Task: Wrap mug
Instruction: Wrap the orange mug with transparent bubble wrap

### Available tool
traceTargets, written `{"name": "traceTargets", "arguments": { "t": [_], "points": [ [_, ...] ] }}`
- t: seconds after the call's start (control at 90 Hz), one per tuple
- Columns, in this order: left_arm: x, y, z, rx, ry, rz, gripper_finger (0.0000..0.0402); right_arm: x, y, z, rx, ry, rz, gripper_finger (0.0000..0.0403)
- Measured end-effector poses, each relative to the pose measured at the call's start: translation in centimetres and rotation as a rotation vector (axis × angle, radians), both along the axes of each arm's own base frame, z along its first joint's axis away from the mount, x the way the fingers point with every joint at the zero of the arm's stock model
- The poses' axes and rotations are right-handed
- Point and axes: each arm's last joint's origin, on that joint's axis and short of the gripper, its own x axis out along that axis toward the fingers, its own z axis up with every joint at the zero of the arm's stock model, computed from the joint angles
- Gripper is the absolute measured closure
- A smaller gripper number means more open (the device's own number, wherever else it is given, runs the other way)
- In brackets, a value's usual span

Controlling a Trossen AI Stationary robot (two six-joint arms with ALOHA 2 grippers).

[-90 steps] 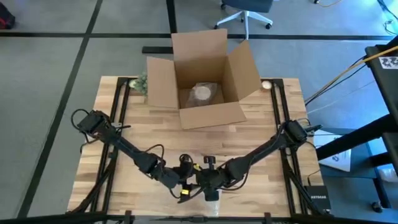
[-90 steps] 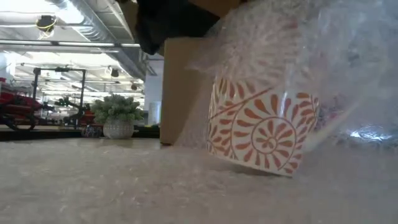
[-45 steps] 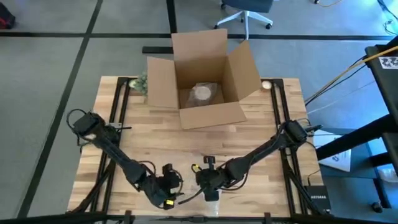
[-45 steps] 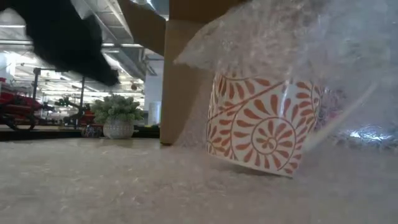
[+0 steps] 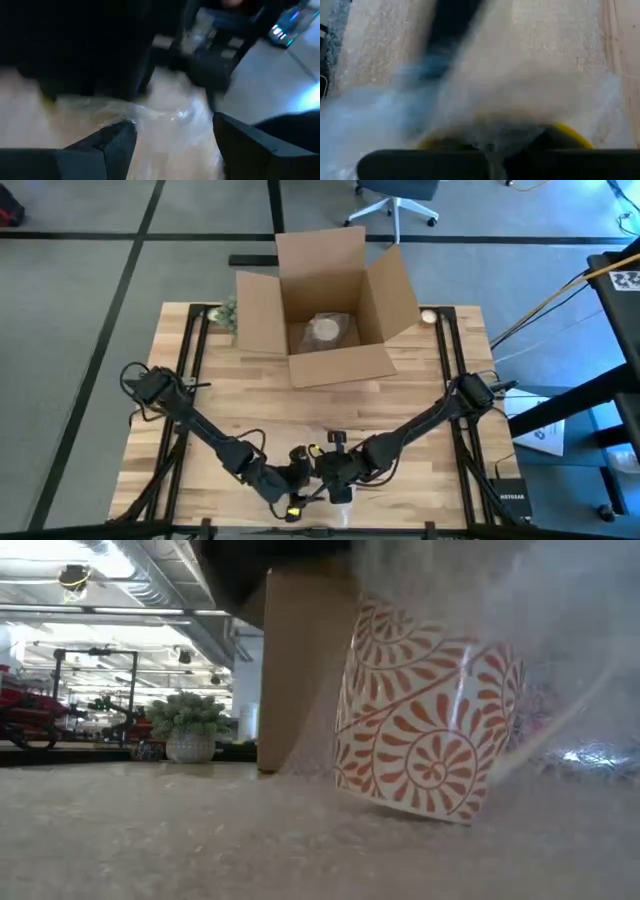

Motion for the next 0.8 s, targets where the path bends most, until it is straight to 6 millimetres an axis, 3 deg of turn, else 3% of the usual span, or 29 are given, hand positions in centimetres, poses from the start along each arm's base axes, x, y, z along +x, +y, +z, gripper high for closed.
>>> {"name": "traceTargets", "arguments": {
  "t": [0.422, 0.556, 0.8],
  "points": [
    [1.1, 1.5, -0.5, 0.074, 0.025, 0.004, 0.0163, 0.0, 0.0, 0.5, -0.003, 0.014, 0.005, 0.0400],
    [0.6, 0.8, -0.4, 0.097, 0.017, -0.012, 0.0163, 0.2, 0.2, 0.8, 0.023, 0.011, 0.014, 0.0400],
    [-0.9, -0.2, 1.7, 0.195, -0.050, 0.029, 0.0163, 0.6, 0.5, 2.8, 0.062, 0.010, 0.000, 0.0400]
  ]
}}
